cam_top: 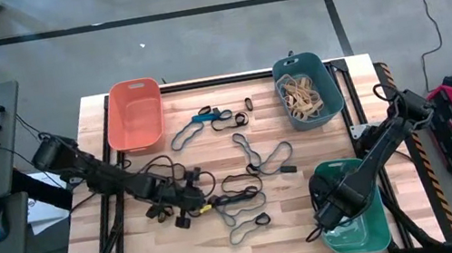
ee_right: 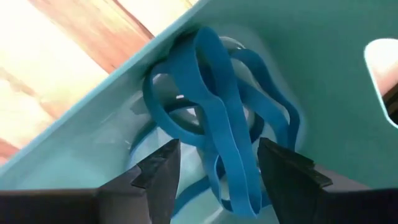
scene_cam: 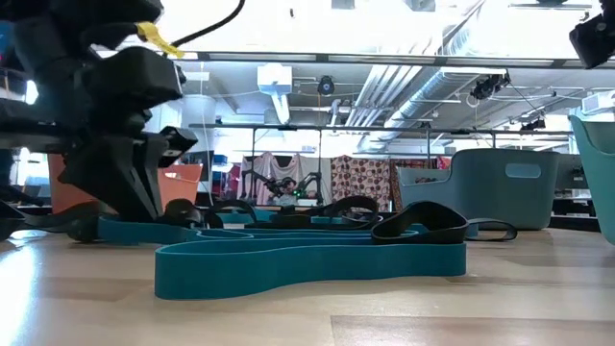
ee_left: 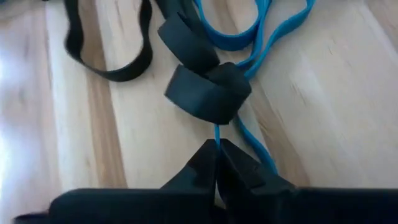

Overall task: Sort rubber bands into baskets
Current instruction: Put the blue rubber band into the green bin

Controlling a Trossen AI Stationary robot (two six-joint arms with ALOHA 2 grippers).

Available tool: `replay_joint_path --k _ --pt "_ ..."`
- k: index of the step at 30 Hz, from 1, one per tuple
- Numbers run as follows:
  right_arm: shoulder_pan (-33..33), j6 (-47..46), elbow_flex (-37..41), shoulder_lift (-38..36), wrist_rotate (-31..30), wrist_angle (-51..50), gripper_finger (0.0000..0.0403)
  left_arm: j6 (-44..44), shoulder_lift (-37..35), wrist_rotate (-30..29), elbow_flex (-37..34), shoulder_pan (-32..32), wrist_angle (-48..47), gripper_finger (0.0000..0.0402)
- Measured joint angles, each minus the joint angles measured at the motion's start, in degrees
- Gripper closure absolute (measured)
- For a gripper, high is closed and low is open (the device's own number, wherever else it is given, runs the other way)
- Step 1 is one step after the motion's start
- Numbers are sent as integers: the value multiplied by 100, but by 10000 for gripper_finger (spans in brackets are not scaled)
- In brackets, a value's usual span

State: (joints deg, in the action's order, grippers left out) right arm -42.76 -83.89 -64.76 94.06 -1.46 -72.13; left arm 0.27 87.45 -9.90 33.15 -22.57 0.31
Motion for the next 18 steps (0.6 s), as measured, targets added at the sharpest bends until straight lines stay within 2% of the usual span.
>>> replay_joint_path --k 4,10,14,18 --pt "0 -11 -325 0 -13 -292 198 -22 -386 -94 0 -15 -102 399" --pt "-41 -115 -1026 0 -530 -820 198 -149 -984 -122 0 -15 -94 400" --pt "-128 -82 -1427 0 -1431 -820 198 -323 -1315 -122 0 -15 -89 401" --pt "-152 485 -1609 -2 -2640 -218 198 -358 -1524 -297 -1 -15 136 401"
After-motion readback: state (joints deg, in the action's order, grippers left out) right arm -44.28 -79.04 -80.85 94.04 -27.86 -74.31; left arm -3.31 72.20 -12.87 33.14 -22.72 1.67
